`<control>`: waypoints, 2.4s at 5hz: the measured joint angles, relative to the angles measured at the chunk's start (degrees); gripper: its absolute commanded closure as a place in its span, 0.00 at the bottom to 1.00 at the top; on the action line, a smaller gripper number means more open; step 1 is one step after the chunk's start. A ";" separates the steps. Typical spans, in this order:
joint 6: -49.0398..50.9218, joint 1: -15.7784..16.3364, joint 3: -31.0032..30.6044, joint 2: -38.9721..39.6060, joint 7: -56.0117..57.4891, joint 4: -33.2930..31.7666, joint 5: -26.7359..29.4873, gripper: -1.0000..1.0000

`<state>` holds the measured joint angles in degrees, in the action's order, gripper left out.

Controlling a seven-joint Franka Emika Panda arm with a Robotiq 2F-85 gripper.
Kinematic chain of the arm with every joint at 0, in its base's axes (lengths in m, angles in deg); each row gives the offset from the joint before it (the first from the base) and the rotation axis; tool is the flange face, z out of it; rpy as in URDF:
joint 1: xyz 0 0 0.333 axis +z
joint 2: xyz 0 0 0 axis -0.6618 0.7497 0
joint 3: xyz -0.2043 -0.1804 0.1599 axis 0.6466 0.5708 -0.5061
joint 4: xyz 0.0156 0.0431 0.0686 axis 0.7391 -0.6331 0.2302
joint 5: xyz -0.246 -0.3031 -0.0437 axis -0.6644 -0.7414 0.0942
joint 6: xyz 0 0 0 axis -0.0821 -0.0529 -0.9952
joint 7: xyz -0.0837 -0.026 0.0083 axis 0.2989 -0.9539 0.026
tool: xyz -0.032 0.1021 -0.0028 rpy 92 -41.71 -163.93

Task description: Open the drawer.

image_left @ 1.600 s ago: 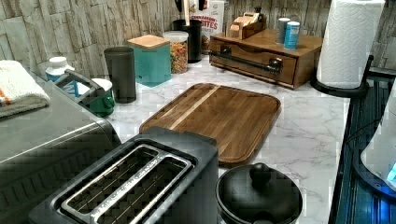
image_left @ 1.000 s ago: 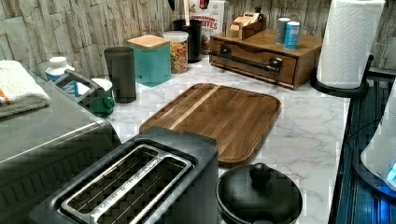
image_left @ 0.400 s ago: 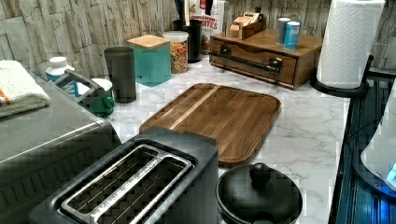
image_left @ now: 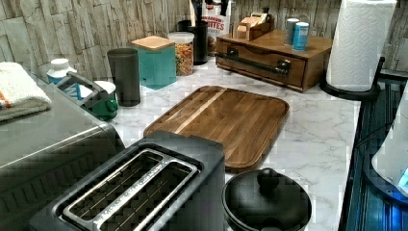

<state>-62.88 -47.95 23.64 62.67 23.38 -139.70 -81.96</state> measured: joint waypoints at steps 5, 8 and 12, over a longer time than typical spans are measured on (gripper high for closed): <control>-10.66 -8.83 5.83 8.81 11.13 -3.69 0.01 0.00; -15.16 -8.52 5.33 9.62 11.25 -3.92 -0.12 0.00; -17.74 -7.91 5.74 12.79 11.25 -5.60 -3.05 0.00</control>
<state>-80.62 -55.86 29.38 75.46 34.63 -145.30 -85.01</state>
